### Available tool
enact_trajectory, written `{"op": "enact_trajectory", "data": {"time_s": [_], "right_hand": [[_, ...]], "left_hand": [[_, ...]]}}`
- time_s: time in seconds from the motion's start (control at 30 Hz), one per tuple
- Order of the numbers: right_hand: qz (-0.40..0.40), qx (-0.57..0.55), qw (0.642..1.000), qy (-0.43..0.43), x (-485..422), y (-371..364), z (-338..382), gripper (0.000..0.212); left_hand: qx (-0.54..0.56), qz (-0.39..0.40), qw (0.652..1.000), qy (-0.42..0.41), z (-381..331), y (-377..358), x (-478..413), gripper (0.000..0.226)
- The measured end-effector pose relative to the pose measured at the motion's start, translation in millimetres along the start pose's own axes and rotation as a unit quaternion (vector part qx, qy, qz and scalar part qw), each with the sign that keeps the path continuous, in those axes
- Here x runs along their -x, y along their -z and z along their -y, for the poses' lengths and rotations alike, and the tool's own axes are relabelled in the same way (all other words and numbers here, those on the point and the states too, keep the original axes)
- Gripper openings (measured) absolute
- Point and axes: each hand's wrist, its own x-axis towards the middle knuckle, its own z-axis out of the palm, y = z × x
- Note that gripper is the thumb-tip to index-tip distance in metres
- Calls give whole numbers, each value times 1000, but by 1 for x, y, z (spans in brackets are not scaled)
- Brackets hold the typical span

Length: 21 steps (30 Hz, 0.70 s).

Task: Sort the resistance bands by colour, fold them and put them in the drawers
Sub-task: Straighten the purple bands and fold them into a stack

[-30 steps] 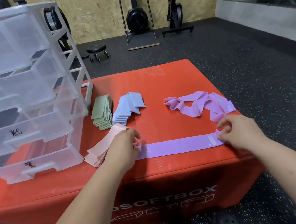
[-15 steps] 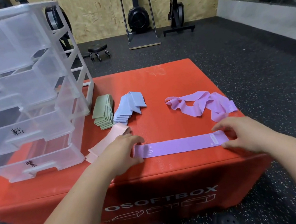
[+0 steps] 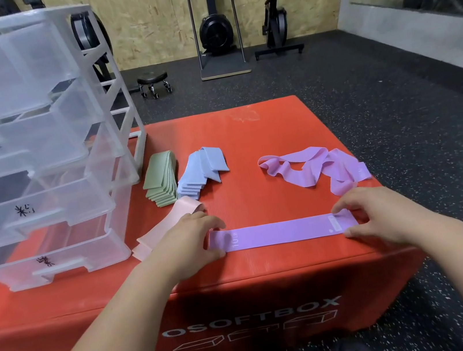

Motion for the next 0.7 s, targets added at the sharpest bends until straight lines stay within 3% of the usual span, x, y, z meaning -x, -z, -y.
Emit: {"op": "enact_trajectory", "data": {"time_s": [0.23,0.37,0.5,0.7], "right_hand": [[-89,-21,996,2,-11,7,14,33],[-175,-28,982,-72,-24,10,5,35],[-174,-13,977,-124,-38,9,-3,40],[-160,8,987,-22,-73,-5,41,38]], "left_hand": [[6,-21,999,-27,-14,-6,-18,45],[-9,-24,999,-45,-31,-15,-36,42],[-1,-31,999,-41,-44,-24,-53,41],[17,-54,998,-9,-56,-37,-76,38]]}}
